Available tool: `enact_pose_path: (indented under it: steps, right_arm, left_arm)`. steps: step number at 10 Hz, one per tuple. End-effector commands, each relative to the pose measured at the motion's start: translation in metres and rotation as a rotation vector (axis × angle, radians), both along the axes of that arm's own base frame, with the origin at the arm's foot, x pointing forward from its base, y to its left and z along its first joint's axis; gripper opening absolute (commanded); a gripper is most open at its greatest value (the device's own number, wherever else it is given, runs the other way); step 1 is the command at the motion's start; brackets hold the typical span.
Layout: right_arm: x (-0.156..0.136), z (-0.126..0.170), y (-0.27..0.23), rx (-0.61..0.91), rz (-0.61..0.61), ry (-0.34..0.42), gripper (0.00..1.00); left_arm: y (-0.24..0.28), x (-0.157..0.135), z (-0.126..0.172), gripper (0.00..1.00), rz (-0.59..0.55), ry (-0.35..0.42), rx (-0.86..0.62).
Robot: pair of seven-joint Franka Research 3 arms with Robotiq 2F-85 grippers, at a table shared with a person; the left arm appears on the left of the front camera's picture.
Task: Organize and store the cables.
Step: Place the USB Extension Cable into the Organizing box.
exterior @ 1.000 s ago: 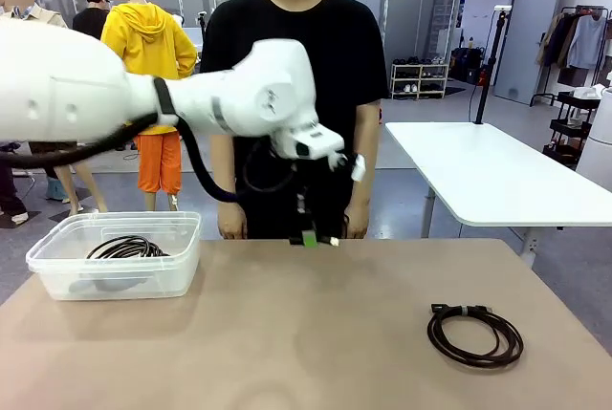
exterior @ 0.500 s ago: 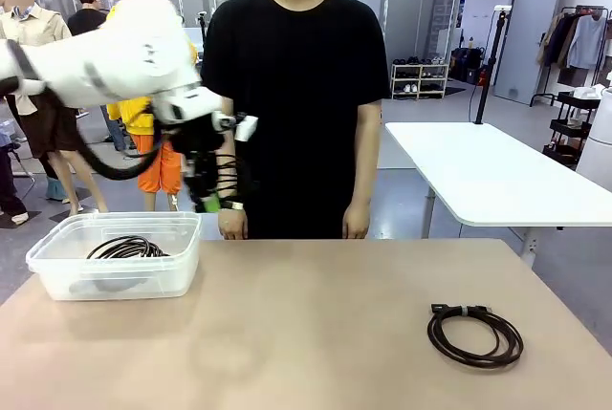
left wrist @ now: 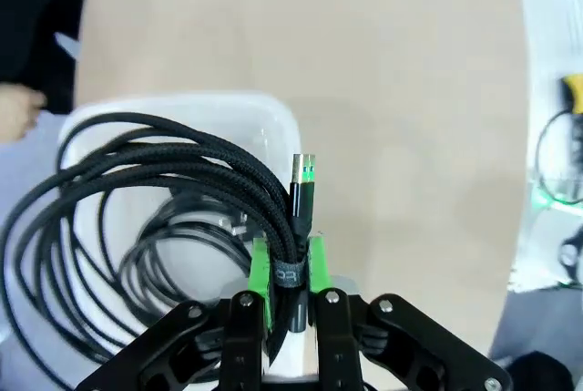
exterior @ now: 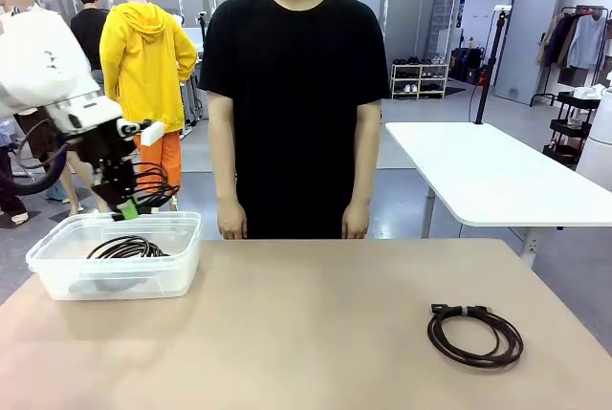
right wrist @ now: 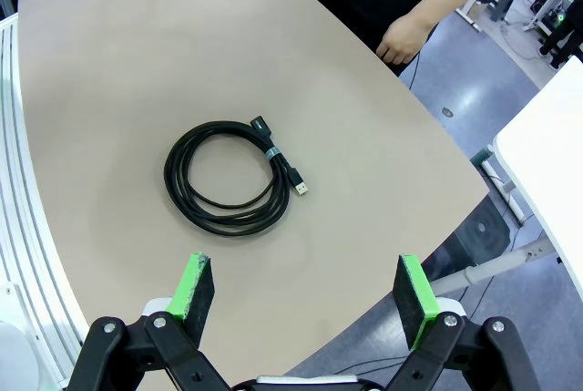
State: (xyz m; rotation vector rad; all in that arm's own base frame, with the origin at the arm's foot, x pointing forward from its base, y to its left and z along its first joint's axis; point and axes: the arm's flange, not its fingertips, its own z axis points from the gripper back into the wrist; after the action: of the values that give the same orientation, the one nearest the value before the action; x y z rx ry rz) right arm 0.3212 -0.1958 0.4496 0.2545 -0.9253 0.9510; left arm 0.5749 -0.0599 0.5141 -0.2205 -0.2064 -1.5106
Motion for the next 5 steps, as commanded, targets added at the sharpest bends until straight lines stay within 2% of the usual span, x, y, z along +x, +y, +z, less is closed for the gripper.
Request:
enact_pose_path:
  steps: [1,3,5]
  right_arm:
    - [0.001,0.002,0.000,0.007,-0.018,0.003,1.00]
    - [0.001,0.002,0.000,0.007,-0.018,0.003,1.00]
    - [0.001,0.002,0.000,0.007,-0.018,0.003,1.00]
  left_arm:
    - [0.017,0.002,-0.011,0.11,0.007,0.023,-0.021]
    - [0.032,0.011,-0.032,0.11,0.044,0.034,0.029]
    - [0.042,0.024,-0.065,0.11,0.079,0.079,0.015]
